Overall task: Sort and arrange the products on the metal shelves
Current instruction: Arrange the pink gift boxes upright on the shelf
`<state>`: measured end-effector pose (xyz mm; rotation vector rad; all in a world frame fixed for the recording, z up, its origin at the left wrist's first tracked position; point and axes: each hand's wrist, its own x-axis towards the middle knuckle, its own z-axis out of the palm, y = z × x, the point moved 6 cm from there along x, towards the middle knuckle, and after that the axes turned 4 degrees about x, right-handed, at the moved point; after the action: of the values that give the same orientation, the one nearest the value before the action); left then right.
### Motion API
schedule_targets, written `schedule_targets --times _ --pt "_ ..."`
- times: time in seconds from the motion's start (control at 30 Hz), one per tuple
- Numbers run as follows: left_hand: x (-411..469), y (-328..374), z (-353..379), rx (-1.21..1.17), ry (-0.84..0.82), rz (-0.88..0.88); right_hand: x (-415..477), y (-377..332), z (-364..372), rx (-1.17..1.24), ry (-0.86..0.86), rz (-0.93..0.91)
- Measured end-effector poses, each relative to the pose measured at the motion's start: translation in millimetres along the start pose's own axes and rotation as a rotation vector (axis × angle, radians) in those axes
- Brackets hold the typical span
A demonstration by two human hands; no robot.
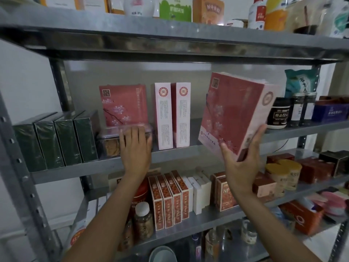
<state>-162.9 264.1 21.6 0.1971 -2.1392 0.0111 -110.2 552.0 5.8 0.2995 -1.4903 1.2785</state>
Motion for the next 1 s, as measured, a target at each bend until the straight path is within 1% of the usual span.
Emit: schedule_targets --times 0.13,0.3,0.4,0.57,0.63,0.73,0.9,1.0 --pt "0.6 0.4 5.4 0.107 0.085 0.026 -0.4 1.5 27.3 -0.097 0.001 -0.064" --pt "2.2 1.6 6.4 0.166 0.182 0.037 -0.3 15.9 54.8 -0.162 -0.062 -0.048" --pt "1.8 1.2 9.0 0.186 0.224 0.039 -0.2 20.4 69.8 -0.154 -0.095 -0.04" --pt "1.1 0.6 10.5 0.169 0.247 0.048 12.6 23.9 99.6 -0.305 -0.217 -0.051" --pt "1.2 0.7 10.9 0.172 0.247 0.051 16.4 29.9 108.4 -0.339 -0.238 -0.053" --pt "1.7 1.0 13.0 0.179 0.249 0.057 20.4 38.3 119.3 -0.346 -0.228 -0.077" --pt "0.8 1.2 14.5 0.196 0.246 0.061 14.4 53.0 134.1 -0.304 -0.266 -0.16" --pt "1.2 1.5 13.9 0.191 0.233 0.068 5.4 63.1 136.8 -0.308 -0.304 -0.172"
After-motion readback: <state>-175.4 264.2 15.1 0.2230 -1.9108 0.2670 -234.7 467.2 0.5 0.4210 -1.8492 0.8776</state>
